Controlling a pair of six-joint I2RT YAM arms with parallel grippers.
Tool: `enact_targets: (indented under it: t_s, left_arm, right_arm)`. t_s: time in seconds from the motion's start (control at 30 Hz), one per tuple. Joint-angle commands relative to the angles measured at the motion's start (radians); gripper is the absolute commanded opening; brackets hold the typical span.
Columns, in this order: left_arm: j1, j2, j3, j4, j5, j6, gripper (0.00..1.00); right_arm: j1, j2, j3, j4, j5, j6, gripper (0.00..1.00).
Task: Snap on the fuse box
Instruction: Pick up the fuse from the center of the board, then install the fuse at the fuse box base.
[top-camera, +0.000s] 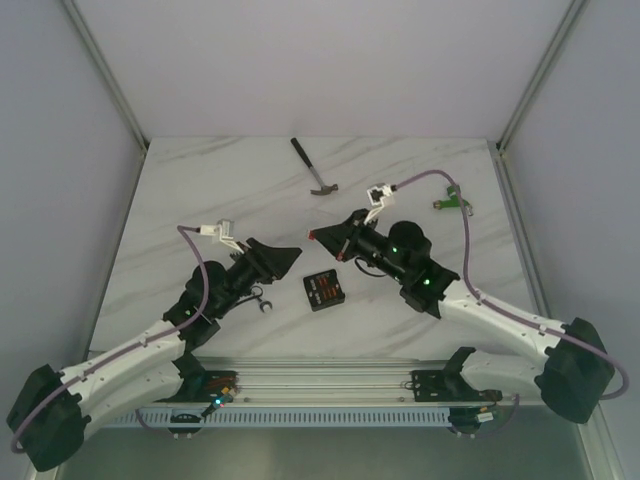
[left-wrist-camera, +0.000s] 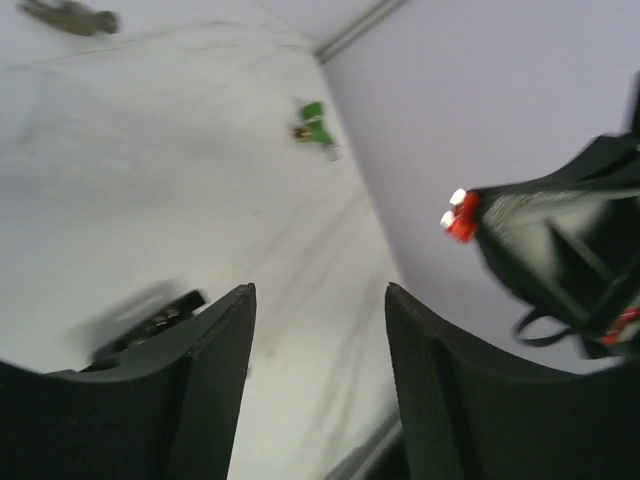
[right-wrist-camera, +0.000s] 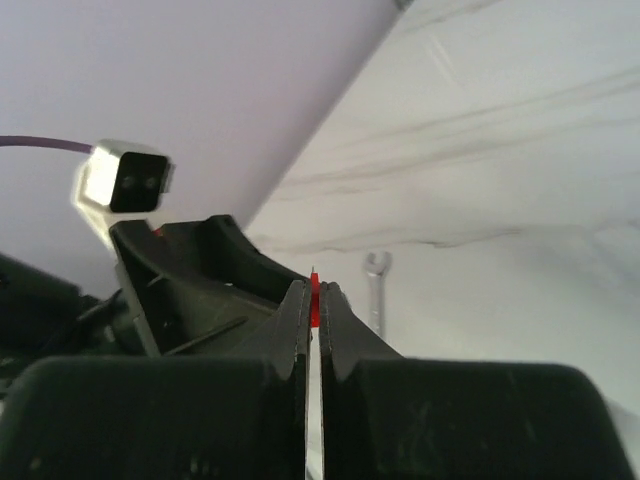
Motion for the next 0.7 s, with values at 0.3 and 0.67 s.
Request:
enact_targets:
  t_s: [0.3, 0.67]
  left_arm:
    - [0.026, 0.108, 0.011, -0.253, -0.079, 0.347, 0.94]
    - [0.057, 0.368, 0.015, -0.13, 0.075, 0.351, 1.0]
  right_arm:
    - [0.022, 0.23, 0.359, -0.847, 0.206, -0.172, 0.0]
    - [0.093, 0.489, 0.564, -1.16, 0.346, -0.159, 0.0]
